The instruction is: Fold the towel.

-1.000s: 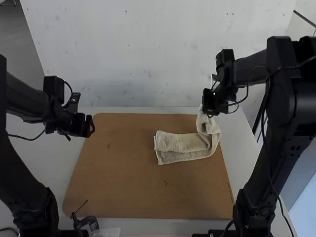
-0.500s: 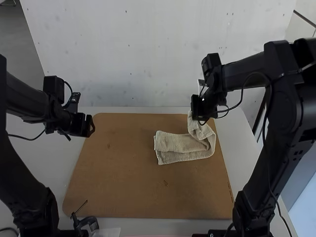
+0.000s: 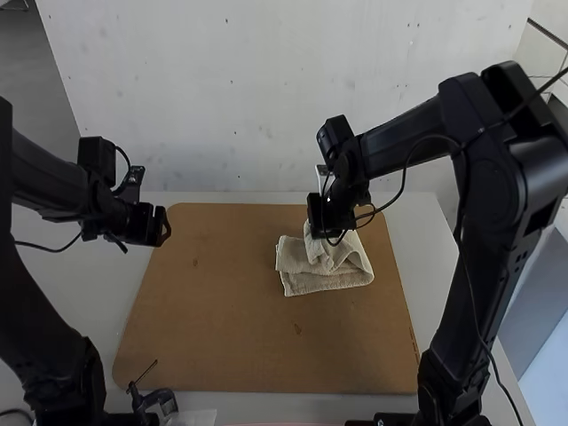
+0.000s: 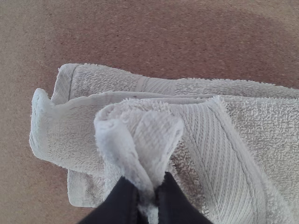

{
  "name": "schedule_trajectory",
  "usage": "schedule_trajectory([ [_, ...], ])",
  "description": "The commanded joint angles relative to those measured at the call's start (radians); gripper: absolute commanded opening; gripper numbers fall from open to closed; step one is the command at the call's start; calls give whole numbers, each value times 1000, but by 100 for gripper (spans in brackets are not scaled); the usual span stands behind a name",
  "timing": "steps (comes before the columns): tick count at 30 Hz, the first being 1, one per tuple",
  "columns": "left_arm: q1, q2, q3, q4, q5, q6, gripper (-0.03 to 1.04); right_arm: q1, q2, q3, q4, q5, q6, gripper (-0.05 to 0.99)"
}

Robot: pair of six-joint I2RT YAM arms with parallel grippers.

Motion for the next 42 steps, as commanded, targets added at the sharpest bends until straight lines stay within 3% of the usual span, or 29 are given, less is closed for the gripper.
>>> schedule_trajectory([
  [1,-4,25,-23,19,11,-3,88,35,31,58,15,23,59,2],
  [10,7,27,-25,29,19,-1,88,57,110,100,88,74,120,2],
  [28,21,37,-31,35,36,-1,88,123,159,140,86,52,192,2],
  [42,19,40,-32,35,36,0,88,163,180,118,12,69,135,2],
])
